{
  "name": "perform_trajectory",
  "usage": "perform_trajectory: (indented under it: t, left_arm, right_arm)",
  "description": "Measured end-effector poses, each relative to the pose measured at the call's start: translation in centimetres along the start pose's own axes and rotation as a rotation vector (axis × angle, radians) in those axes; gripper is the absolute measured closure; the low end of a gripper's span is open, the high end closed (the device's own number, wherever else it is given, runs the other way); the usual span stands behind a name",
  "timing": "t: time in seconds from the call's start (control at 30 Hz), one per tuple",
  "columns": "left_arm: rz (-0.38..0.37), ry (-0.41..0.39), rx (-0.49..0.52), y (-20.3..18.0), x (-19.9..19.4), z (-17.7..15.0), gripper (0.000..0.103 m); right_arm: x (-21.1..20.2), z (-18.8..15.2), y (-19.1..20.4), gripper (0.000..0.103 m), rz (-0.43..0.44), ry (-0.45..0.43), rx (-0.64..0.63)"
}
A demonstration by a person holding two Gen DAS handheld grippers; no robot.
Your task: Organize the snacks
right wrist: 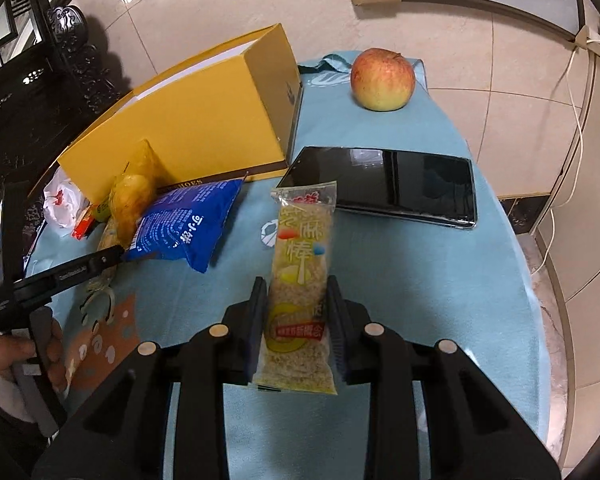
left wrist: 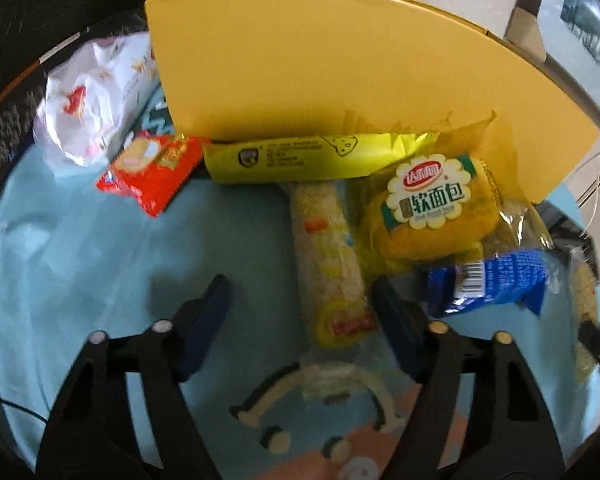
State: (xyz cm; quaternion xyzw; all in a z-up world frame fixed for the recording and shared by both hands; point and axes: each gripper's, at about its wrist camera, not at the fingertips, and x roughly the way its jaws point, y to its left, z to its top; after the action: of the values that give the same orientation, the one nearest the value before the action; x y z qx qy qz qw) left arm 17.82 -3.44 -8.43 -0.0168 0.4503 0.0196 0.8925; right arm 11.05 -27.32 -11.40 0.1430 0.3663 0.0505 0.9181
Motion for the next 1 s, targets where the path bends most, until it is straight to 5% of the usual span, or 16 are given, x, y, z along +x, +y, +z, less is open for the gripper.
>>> perform_trajectory:
  t: [0.03,0.07,0.1,0.37,0.63,0.9,1.0]
  left_arm:
    - [0.008,-0.012,0.010,0.0,-0.1,0.0,0.050]
    - [0.010,-0.021,0.017,0.1,-0.1,0.0,0.072]
    - [0.020,-0.021,0.026,0.3,-0.2,0.0,0.074]
    - [-0.023,-0.033,0.014,2.4,-4.0,-1.6,0.074]
    - [-0.082,-0.161,-0.009,4.3,-11.5,-2.1,0.074]
    - [-0.152,-0.263,0.032,2.5,-15.5,2.0,0.074]
    - [-0.168,-0.263,0.023,1.8,-14.9,3.8,0.074]
  right_arm:
    - [0.0,0.0,0.0,0.073,0.000,-0.001,-0.002]
    - [0.0,-0.1,0.1,0.073,-0.003,-0.003,-0.005]
    - [-0.1,-0.2,0.1,0.073,-0.004,-0.005,-0.008]
    - [-0.7,-0.1,0.2,0.073,0.021,-0.033,-0.015]
    - [-2.6,0.1,1.2,0.073,0.102,-0.071,0.007]
    - [-7.6,3.5,5.3,0.077,0.204,-0.207,-0.067]
    - [-7.7,5.2,6.7,0.078,0.160,-0.212,-0.136]
